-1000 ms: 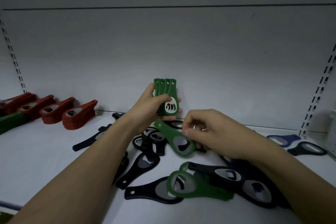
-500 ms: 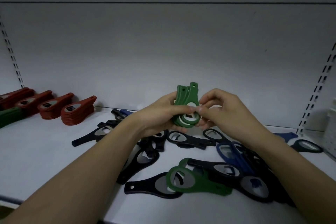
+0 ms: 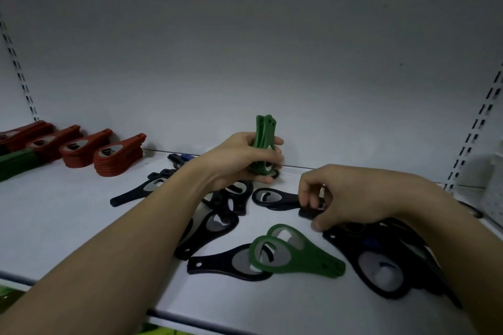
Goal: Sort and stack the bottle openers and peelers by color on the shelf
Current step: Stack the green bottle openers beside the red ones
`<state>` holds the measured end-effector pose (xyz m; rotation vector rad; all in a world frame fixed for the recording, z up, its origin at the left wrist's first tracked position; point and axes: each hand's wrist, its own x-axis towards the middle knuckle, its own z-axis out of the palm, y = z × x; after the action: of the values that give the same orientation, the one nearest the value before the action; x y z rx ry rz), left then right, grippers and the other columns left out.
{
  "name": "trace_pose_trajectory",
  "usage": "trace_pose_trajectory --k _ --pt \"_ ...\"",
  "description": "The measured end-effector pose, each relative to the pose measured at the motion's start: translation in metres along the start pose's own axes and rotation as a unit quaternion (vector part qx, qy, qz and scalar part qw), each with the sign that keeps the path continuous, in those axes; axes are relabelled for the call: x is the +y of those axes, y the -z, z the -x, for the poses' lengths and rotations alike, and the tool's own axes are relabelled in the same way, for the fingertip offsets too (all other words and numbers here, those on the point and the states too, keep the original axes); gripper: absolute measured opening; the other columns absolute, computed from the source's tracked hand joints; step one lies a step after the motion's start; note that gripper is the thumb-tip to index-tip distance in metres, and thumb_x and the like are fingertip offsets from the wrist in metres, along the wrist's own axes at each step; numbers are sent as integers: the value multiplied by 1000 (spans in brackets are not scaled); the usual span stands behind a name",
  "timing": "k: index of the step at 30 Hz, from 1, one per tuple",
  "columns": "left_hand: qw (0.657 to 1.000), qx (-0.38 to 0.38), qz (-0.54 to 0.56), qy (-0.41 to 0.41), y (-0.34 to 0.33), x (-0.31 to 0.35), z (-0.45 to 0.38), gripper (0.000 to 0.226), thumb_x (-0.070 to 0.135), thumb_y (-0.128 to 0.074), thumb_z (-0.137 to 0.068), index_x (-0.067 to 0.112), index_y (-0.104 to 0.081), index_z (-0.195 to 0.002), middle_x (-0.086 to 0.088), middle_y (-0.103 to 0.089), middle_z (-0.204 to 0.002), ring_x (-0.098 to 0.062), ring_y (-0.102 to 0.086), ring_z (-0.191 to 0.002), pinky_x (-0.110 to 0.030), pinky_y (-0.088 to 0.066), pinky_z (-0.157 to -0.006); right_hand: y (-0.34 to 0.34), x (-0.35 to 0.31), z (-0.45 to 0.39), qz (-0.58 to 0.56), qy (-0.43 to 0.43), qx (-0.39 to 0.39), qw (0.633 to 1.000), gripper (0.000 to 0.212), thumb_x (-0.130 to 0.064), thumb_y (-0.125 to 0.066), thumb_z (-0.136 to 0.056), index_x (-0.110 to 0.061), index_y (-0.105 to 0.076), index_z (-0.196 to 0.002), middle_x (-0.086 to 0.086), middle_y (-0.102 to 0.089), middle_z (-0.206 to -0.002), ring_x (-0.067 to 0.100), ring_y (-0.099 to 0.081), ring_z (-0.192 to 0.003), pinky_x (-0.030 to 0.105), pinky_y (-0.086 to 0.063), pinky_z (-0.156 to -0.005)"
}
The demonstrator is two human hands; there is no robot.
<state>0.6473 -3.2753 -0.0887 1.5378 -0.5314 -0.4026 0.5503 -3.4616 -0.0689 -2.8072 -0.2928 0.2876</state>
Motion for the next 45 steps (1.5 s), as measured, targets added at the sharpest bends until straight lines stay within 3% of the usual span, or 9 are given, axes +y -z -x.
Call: trace_pose_trajectory --k 3,6,14,19,25,29,33,39,45 --pt "1000 19 8 6 0 0 0 24 14 -68 -91 5 -61 -113 -10 -69 -100 -21 -73 -89 -21 -53 -52 3 -1 3 -35 20 30 999 21 -34 -82 -75 -32 -66 -87 -10 -64 -87 7 -57 -64 27 -49 -62" --pt "999 40 14 -3 1 -1 -3 28 27 -62 -96 7 -59 -116 -9 -72 -104 -27 -73 -85 -22 -43 -42 4 -17 11 -63 61 -39 995 23 -43 -82 -73 -28 -70 -87 -7 -69 -82 2 -54 -62 24 -43 -60" --pt "998 69 10 7 0 2 -1 43 46 -54 -97 9 -61 -118 -2 -70 -87 -20 -67 -70 -21 -43 -44 -11 -38 12 22 63 -87 994 34 -49 -84 -67 -35 -64 -91 -35 -55 -69 -8 -51 -57 9 -36 -48" --pt "998 51 27 21 -1 4 0 45 50 -48 -99 13 -63 -116 -1 -69 -84 -21 -71 -72 -20 -48 -44 -3 -28 8 -115 123 -54 984 11 -30 -73 -86 -25 -71 -96 -16 -72 -81 -1 -65 -73 23 -52 -73" --pt "998 -12 -12 54 2 0 0 59 59 -46 -94 9 -67 -117 -11 -72 -102 -27 -66 -92 -37 -52 -81 8 -8 4 -256 141 87 952 13 -14 -59 -96 -14 -69 -88 1 -71 -76 11 -61 -65 21 -46 -57" --pt "988 -133 -7 74 -3 6 8 63 62 -40 -91 12 -59 -125 -12 -71 -99 -28 -72 -79 -21 -52 -43 10 4 0 -279 100 150 943 7 -16 -63 -94 -9 -61 -97 7 -73 -77 15 -60 -61 19 -43 -51" --pt "980 -190 -6 66 -6 7 11 42 37 -55 -92 12 -55 -126 -11 -72 -99 -26 -72 -78 -19 -50 -42 4 8 -10 -284 39 228 930 32 -26 -72 -87 -17 -46 -104 4 -71 -73 11 -57 -54 13 -39 -45" --pt "995 -95 -16 24 -1 1 2 29 -1 -58 -92 10 -56 -119 -6 -72 -100 -24 -72 -90 -22 -50 -49 -1 8 -16 -228 11 285 931 46 -43 -70 -86 -27 -36 -112 0 -65 -75 2 -56 -51 14 -38 -47" --pt "996 37 80 -7 3 1 -4 33 -10 -62 -85 8 -62 -112 -6 -65 -97 -17 -69 -80 -26 -54 -57 -1 -6 -3 -121 43 103 986 27 -51 -76 -77 -30 -62 -88 -9 -68 -80 2 -57 -59 27 -48 -61"
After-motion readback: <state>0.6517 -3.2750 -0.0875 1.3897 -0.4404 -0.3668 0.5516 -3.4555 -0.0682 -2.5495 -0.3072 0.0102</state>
